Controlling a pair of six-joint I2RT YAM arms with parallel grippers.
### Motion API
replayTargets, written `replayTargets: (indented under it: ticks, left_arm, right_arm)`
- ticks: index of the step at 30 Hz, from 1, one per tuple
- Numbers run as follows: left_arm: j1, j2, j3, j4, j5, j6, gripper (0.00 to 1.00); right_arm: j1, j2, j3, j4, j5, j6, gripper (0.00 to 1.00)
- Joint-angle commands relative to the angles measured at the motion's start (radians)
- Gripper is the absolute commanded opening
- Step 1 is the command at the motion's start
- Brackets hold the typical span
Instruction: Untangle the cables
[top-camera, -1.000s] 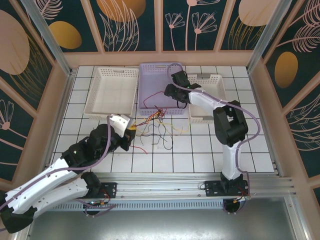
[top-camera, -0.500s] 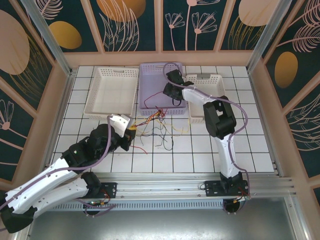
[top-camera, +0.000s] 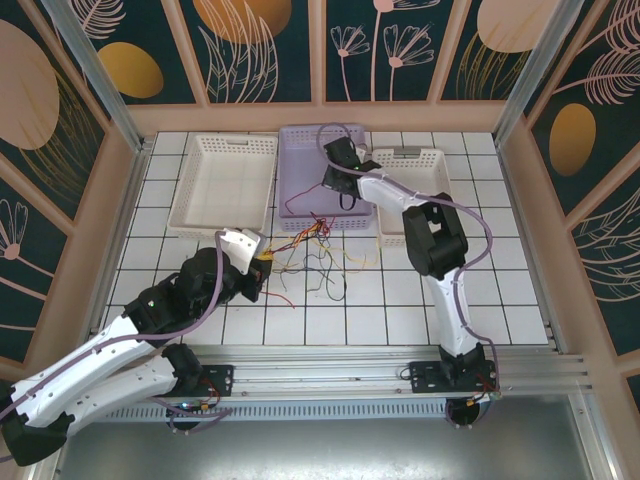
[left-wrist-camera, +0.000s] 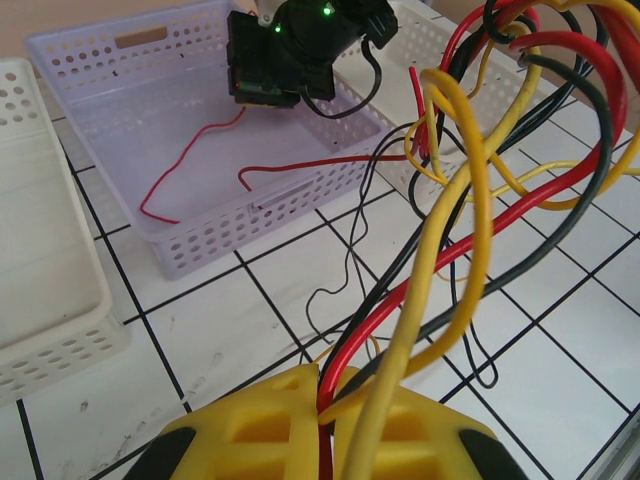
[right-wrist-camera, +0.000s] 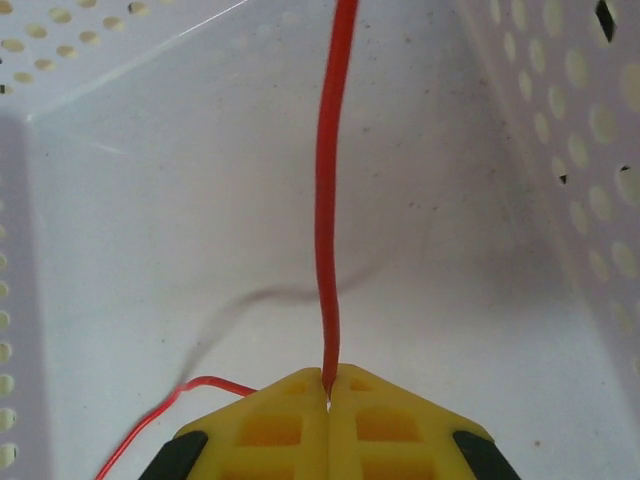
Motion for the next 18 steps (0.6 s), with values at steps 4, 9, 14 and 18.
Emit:
replayTargets:
  ticks: [4,9,14,18]
  left_arm:
    - [0.004,-0.003,-0.004,0.028,-0.003,0.008,0.00]
    - [0.004,-0.001,-0.004,0.028,-0.003,0.007,0.00]
    - [0.004,-0.001,-0.004,0.028,-0.006,0.007,0.00]
    - [0.004,0.003,-0.004,0.028,-0.001,0.008,0.00]
  right_arm:
    - [0.093,-0.071,0.060,-0.015,0.078,-0.098,0.00]
    - [0.111,-0.046,0.054,0.005,-0.037,-0.105,0.00]
    - [0.128,-0.064,0.012,0.043,-0.010,-0.116,0.00]
    - [0.124,-0.095,0.053,-0.014,0.208,-0.146,0.00]
